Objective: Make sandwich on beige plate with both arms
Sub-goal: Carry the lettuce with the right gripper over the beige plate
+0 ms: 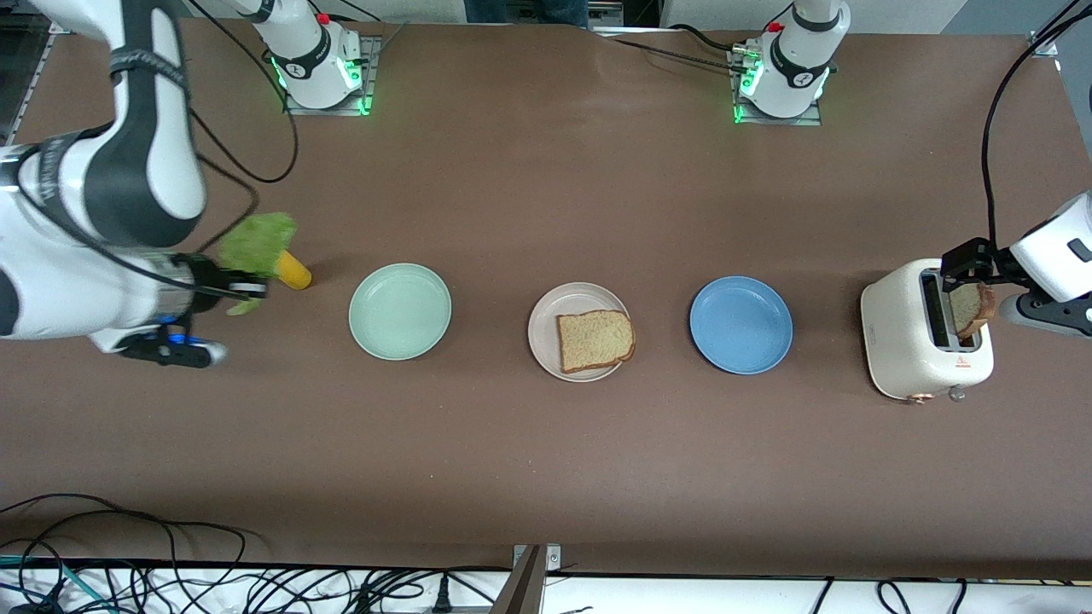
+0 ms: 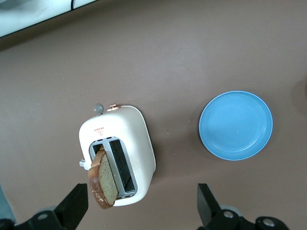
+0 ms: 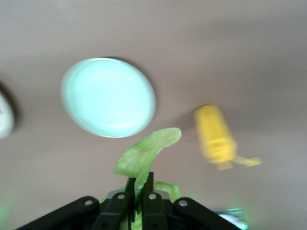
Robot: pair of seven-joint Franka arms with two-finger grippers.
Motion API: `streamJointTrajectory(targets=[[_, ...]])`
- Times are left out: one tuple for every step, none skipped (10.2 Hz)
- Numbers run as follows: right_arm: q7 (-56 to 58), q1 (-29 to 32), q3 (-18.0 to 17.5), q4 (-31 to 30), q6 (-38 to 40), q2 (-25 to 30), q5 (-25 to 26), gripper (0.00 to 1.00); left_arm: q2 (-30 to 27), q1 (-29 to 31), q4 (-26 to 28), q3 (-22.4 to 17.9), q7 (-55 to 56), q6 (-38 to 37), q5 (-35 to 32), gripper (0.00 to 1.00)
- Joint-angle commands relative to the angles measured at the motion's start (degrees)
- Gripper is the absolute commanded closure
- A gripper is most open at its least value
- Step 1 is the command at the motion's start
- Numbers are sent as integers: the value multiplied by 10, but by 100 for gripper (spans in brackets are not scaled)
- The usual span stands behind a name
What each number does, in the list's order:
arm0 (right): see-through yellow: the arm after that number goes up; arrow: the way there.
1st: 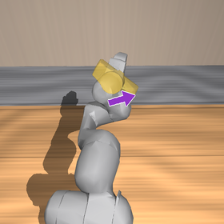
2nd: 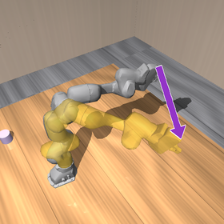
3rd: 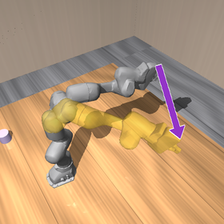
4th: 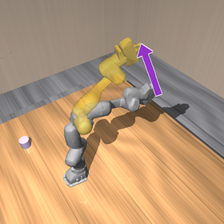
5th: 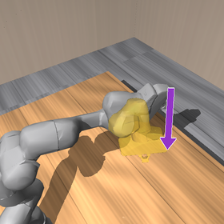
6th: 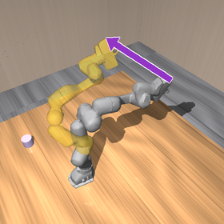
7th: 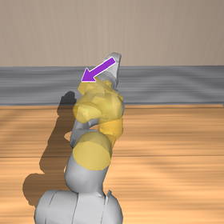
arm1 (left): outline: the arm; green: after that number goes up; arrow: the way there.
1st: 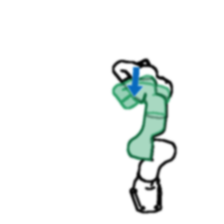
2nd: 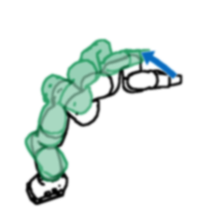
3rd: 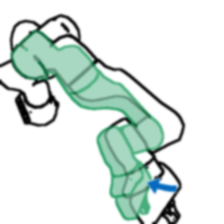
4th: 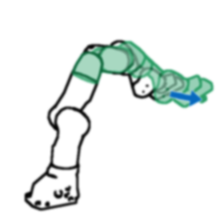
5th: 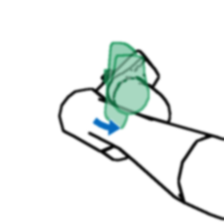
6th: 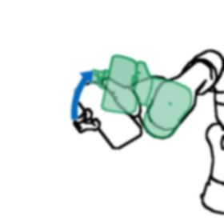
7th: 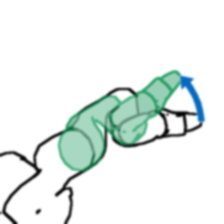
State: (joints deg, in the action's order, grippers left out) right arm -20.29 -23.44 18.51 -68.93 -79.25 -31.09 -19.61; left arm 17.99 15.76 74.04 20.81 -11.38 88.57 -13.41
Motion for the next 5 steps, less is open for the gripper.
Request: streamJointTrajectory(targets=[[-185,-83,0,26,-83,-38,-41,100,-7,5,5,4,4,-6,8,0],[-258,-106,-5,26,-139,-56,-59,100,-7,5,5,4,4,-6,8,0],[-328,-117,-21,27,-205,-78,-95,100,-7,5,5,4,4,-6,8,0],[-388,-117,-45,27,-274,-98,-119,100,-7,5,5,4,4,-8,8,0],[-431,-117,-67,28,-329,-114,-123,100,-7,5,5,4,4,-9,8,0]])
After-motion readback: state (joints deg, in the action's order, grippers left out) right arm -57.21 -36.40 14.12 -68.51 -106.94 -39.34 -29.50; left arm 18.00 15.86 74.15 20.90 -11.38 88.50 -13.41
